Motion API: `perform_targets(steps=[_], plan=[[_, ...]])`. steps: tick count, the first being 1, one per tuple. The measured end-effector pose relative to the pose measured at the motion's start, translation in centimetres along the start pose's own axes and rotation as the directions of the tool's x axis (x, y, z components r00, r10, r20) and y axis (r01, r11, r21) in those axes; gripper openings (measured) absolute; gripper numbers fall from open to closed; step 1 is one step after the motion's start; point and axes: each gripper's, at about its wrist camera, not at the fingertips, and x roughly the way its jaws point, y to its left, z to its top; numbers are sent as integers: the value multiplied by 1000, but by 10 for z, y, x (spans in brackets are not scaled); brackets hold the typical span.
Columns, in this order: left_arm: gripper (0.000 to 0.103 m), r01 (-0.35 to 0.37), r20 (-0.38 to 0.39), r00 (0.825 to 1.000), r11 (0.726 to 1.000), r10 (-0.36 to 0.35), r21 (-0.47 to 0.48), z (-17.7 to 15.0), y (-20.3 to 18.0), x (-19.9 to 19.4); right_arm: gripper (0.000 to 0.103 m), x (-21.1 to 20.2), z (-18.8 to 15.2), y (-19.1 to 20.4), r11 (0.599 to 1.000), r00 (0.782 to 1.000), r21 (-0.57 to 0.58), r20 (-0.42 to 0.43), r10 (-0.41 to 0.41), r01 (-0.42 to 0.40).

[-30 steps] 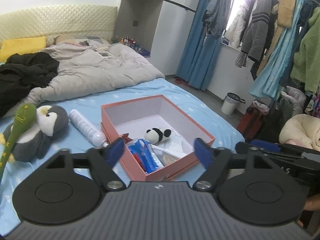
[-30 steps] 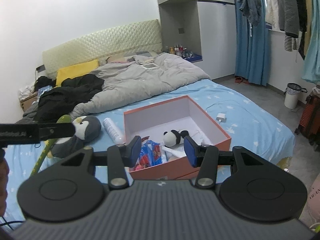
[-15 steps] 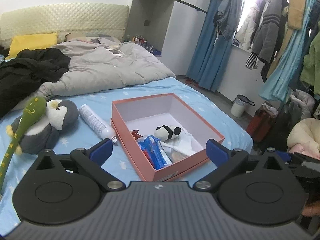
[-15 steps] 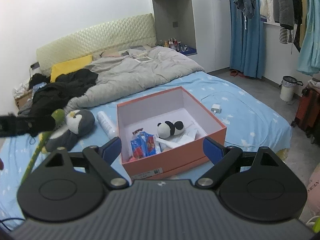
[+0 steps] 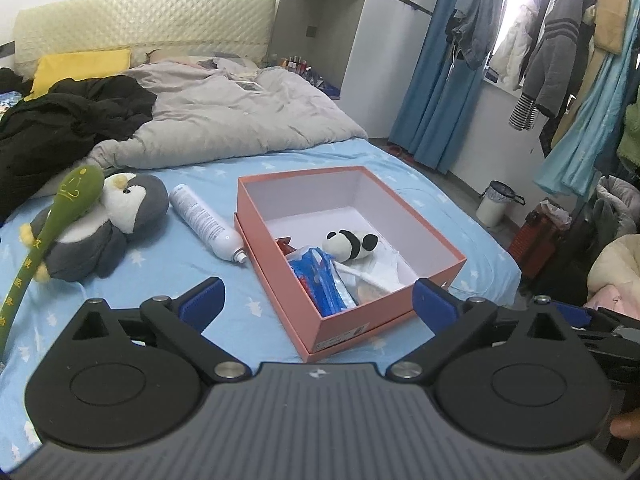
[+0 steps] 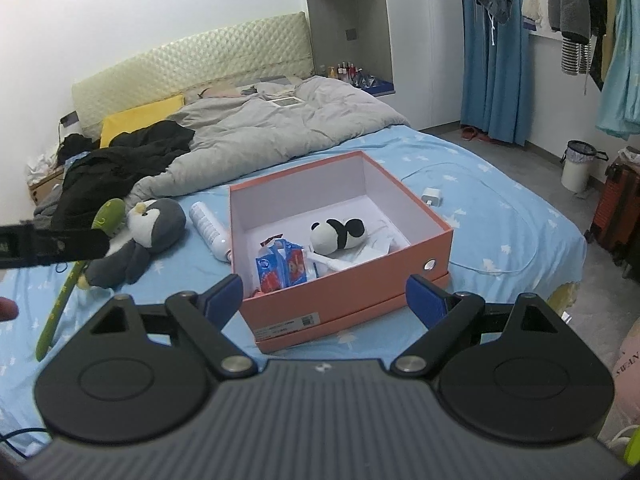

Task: Organize soft objects

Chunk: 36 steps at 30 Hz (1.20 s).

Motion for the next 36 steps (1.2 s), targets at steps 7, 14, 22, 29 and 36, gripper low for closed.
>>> perform_targets(steps=[7,14,22,29,36], plan=[[102,-1,-3,1000,1000,1,1,0,0,2,90,0,3,-2,1000,1000,7,5,7,-7],[102,-2,-3,1000,1000,2,7,-2,-2,2,90,-1,2,-2,1000,1000,7,0,3,-3],[102,-3,-3,1000,1000,3,-8,-4,0,2,90,-1,2,-3,1000,1000,20,4,-8,8],[102,-7,-5,1000,1000,7,-11,-5,2,2,90,-1,0,-4,1000,1000,15,-4,-14,14],[102,-6,-15,1000,1000,6,-15,-8,4,4,90,-2,-1,-4,1000,1000,17,-5,-10,10]])
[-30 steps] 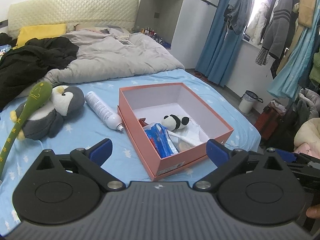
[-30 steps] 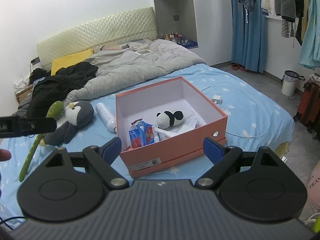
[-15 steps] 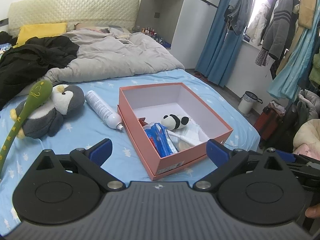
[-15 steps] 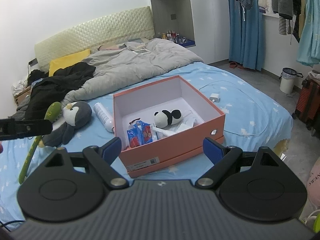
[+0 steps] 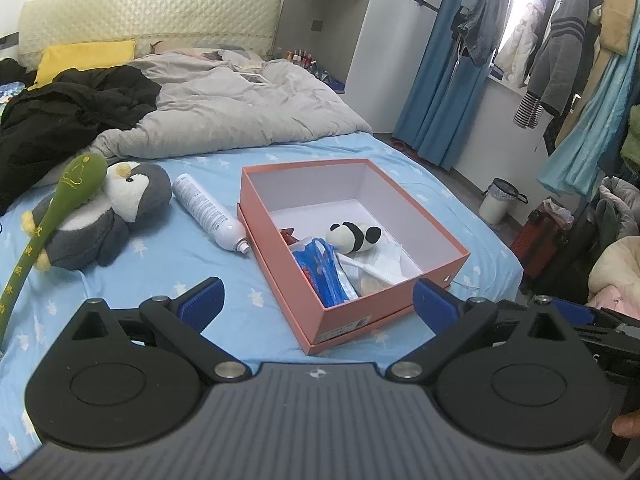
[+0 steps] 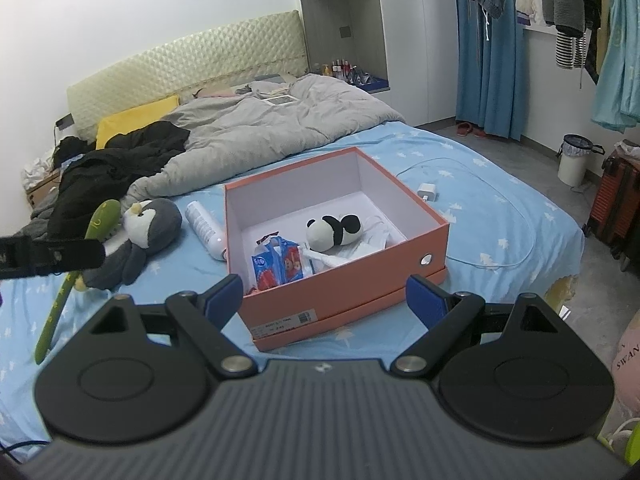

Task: Organize soft objects

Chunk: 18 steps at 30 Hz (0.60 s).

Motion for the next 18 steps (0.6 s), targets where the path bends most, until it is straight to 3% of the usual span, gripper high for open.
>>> perform_targets(steps=[18], plan=[[102,-5,4,1000,1000,5,11,-2,-3,-4,90,2,-1,3,1000,1000,-5,4,5,-5]])
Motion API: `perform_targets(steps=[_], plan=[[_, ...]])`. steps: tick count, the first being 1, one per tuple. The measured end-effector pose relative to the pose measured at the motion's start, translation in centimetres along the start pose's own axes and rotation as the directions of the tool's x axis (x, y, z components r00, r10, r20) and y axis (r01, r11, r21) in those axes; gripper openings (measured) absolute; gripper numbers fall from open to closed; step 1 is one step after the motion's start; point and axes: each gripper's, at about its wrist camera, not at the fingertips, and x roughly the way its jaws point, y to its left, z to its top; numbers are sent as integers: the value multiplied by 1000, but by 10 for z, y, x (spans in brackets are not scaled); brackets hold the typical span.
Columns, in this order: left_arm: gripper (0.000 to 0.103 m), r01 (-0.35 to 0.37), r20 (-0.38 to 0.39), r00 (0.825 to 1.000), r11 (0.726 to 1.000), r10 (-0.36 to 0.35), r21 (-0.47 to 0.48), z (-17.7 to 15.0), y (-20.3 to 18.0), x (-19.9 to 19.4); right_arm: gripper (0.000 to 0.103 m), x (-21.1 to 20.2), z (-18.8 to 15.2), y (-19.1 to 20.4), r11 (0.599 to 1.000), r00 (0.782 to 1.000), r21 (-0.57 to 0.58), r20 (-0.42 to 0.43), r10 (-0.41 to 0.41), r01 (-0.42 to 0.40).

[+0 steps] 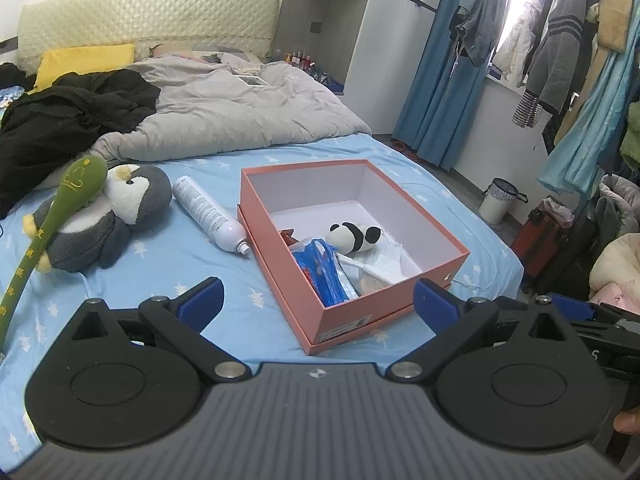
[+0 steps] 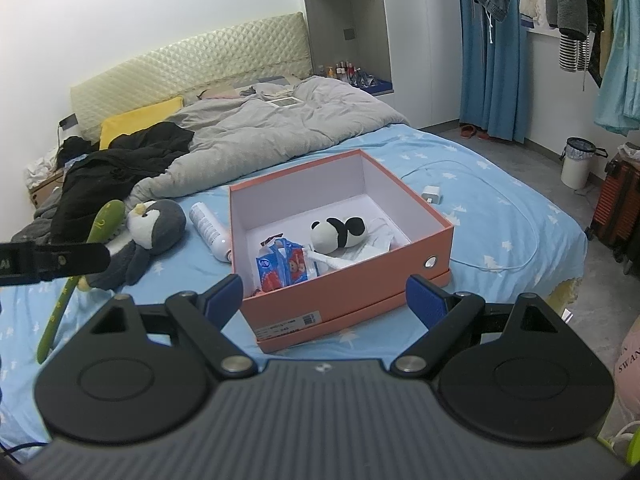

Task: Organize soft objects

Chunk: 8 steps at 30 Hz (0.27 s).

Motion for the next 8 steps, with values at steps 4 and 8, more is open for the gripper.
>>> perform_targets(steps=[4,8], plan=[[102,4,0,1000,1000,-4,-2,0,-1,0,90,0,0,0,1000,1000,-1,0,1,-1],[102,7,1,1000,1000,-7,5,0,-2,0,90,0,0,0,1000,1000,-1,0,-1,1]])
